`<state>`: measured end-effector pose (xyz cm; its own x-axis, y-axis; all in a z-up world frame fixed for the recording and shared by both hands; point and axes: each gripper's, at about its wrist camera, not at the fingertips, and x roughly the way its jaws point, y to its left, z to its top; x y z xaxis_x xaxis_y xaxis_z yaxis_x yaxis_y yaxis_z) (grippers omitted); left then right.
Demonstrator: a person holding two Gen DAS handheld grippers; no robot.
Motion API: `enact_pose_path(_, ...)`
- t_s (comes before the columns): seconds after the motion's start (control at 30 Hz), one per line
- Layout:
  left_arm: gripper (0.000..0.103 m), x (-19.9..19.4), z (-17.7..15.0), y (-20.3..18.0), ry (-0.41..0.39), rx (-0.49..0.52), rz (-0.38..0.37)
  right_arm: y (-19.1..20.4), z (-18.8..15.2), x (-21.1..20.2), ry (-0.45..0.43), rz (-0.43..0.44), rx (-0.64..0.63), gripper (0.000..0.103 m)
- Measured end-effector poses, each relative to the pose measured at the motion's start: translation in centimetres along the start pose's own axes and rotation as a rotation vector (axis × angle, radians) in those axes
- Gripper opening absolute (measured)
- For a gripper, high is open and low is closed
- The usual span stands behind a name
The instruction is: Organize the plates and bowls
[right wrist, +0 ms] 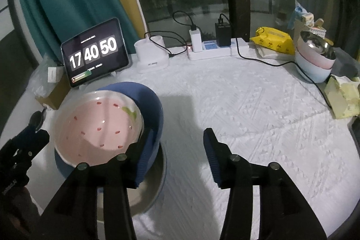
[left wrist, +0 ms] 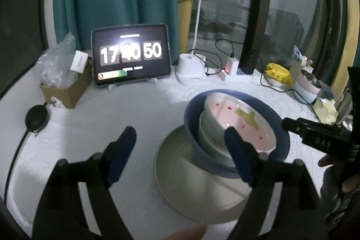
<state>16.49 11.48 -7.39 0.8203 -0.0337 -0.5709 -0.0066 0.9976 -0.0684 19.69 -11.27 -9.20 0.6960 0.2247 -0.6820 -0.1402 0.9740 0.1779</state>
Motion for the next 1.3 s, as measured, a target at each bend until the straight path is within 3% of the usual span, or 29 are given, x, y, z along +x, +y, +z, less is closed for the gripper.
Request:
enact_pose_path(0.37,0.093,-3.2,-1.6,-1.2,-0.067,-0.005,-0.017,-1.3,-2.5,-3.2,-0.055,-0.043,-0.013,0.056)
enact_pose_path(0.57,0.093,-5.0,-2.5,-2.6,-0.081,0.031,-0.088,-2.1,-4.1,-4.8,-0.085,-0.07,-0.015,0.056)
enact_pose_path(1.03,0.094,-12.1,-3.3,-3.4,-0.277,0.068,-0.07,-2.6,-5.6,-12.0,-0.233,-0.148,-0.049,0.056)
enact_pose_path(1.3,0.099,-15.1,-3.0,-3.6,-0.348,0.069,-0.082,-2.8,-5.6,-16.1,-0.314,-0.162,-0.058,0.056)
